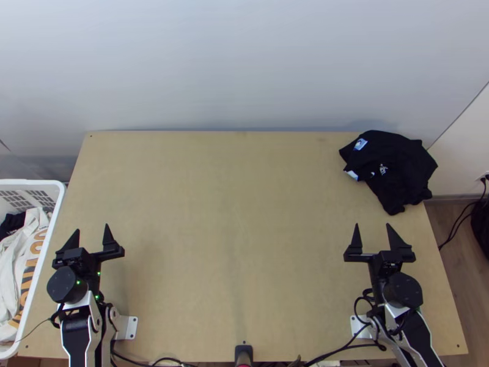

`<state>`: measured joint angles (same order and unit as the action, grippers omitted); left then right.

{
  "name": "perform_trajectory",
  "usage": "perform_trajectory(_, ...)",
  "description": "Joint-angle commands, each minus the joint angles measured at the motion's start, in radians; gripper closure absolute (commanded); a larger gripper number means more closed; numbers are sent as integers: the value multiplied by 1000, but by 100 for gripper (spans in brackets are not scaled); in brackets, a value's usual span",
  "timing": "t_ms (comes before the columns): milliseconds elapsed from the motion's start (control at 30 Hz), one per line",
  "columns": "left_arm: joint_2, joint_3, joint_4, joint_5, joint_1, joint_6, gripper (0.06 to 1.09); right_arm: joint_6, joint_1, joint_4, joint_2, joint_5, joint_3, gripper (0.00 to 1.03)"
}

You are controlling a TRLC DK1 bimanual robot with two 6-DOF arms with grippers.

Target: Fold the t-shirt

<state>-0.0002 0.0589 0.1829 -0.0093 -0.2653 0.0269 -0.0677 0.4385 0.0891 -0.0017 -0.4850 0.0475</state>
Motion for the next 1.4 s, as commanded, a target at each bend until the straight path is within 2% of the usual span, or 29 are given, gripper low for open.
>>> perform_trajectory(0,0,1,0,0,0,-1,10,0,0,0,0,-1,0,4)
perform_trajectory(333,3,1,0,0,3,2,10,0,0,0,0,0,0,4)
perform_trajectory(533,0,1,0,0,81,1,10,0,0,0,0,0,0,4)
perform_trajectory(833,0,1,1,2,80,-1,10,0,0,0,0,0,0,4)
perform_trajectory(933,0,1,0,2,14,2,10,0,0,0,0,-1,0,4)
perform_trajectory(967,0,1,1,2,-18,4,10,6,2,0,0,0,0,4)
perform_trajectory(1033,2,1,1,2,-74,4,10,91,19,1,-1,2,0,4)
perform_trajectory(1100,0,1,0,2,-87,2,10,111,31,1,0,0,0,4)
perform_trajectory(1233,-1,-1,-16,-66,-84,-58,10,123,35,-2,26,-4,0,4)
perform_trajectory(1300,-1,9,-28,-126,-83,-55,10,34,32,-40,16,-13,-5,4)
perform_trajectory(1367,0,25,-33,-152,-84,-53,10,14,11,-40,-4,-53,0,4)
